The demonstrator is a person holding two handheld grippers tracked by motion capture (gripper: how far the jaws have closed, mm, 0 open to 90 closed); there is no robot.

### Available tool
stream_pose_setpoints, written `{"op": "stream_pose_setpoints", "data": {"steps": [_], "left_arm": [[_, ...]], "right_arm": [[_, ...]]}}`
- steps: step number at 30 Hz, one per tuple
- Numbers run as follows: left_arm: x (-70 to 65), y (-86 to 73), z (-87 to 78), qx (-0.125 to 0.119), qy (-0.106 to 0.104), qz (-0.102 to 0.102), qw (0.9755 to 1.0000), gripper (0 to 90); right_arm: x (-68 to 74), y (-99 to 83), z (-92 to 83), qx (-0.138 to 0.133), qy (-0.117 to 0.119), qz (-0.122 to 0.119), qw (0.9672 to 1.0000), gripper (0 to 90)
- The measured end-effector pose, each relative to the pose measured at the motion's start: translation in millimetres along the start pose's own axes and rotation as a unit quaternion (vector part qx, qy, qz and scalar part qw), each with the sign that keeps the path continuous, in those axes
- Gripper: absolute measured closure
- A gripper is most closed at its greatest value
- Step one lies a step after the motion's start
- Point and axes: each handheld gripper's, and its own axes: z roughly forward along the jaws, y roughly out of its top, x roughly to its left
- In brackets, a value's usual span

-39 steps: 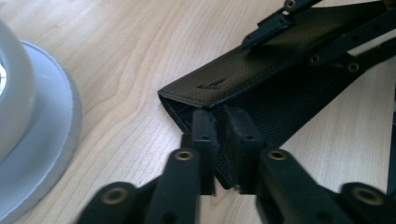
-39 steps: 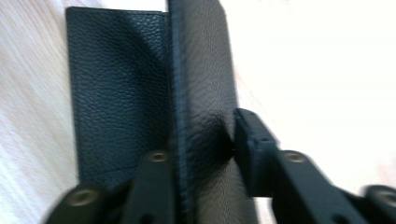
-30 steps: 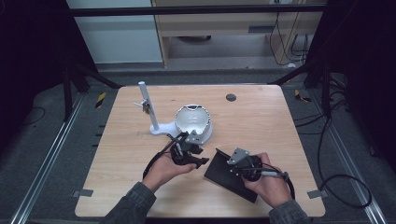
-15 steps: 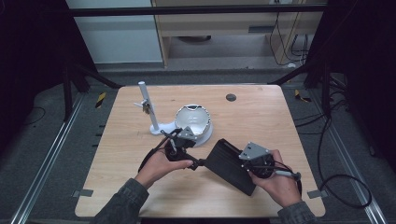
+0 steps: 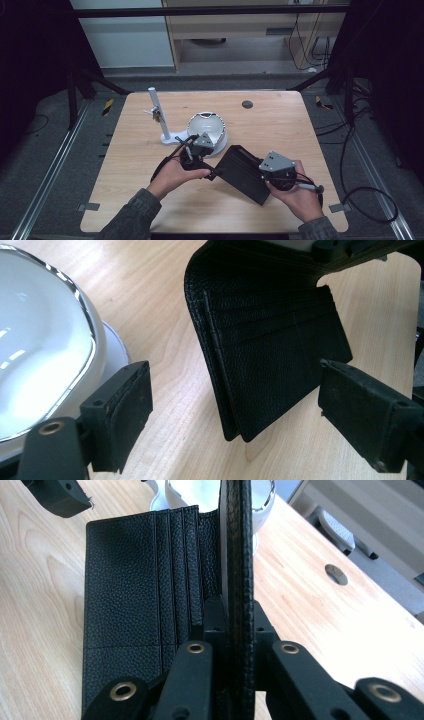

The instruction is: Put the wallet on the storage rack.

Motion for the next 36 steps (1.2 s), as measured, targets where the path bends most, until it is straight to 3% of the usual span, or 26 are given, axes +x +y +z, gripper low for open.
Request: {"op": "stream_pose_setpoints", "data": {"steps": [25,36], "left_arm": [[-0.9,11.3,-9.6,-0.011,-0.002,0.009,0.9999,15.7],[3.6,15.6,2.0,0.01,-0.016,0.014,0.9997,19.3]], "right_arm": [[-2.2,7.3,-10.3,-0.053,0.003,0.005,0.9986,84.0],[-2.0,9.7,-13.3,-0.068,0.002,0.002,0.9977,84.0]]}}
